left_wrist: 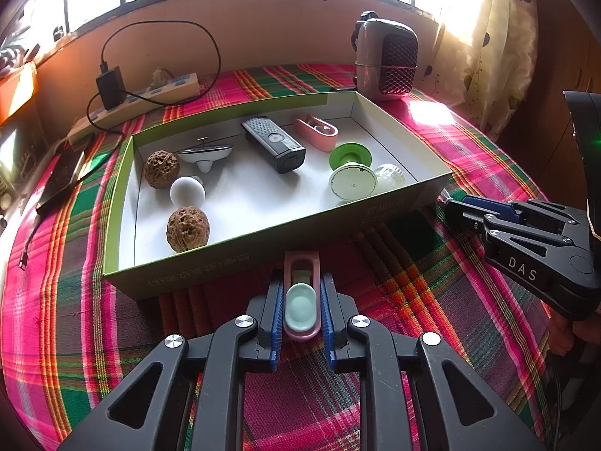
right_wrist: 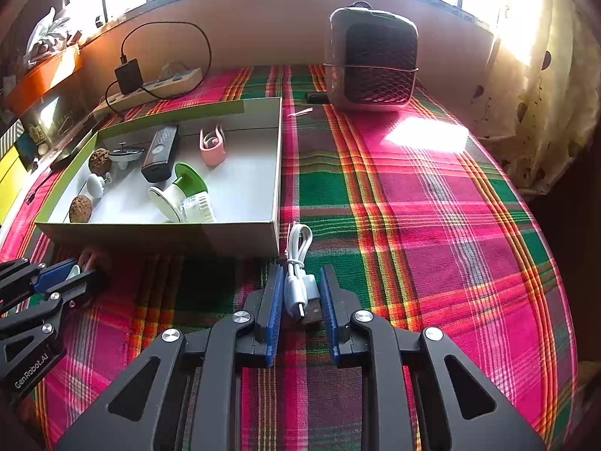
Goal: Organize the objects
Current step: 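Grasp the pink case with teal insert with the left tool while the right tool grasps the white USB cable, then lift the pink case and white cable and carry both over the tray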
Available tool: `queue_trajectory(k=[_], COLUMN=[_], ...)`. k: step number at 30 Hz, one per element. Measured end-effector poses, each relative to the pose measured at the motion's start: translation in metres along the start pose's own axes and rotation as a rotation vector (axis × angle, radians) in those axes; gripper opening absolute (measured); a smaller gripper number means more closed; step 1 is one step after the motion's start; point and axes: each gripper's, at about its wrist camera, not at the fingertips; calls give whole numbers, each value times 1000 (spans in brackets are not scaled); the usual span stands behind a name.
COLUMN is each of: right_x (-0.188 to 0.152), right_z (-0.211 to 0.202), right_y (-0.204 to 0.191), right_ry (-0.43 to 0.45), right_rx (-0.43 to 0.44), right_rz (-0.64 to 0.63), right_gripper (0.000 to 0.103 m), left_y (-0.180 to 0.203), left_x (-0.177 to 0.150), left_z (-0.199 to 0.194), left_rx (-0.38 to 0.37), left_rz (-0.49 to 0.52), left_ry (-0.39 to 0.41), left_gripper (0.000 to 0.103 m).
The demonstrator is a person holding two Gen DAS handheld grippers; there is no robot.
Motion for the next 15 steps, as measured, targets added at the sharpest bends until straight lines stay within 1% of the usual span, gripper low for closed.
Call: queue_trajectory(k=[15], right_x=[-5], right_z=[-4], right_y=[2], right_ry=[-3], right_rx=[-1], right_rz=[17], right_gripper=[20], left_y=[1], left_x=[-2], left_z=[-2], left_rx=[-5], left_rz=[-9], left_ry=[-1], left_gripper=[16])
Point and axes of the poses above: each gripper's, at about its wrist camera, not at the fingertips, and z roughly the way its jaws point, y to its right, x to its top, and after that the axes turned 12 degrees about -y, right-handed
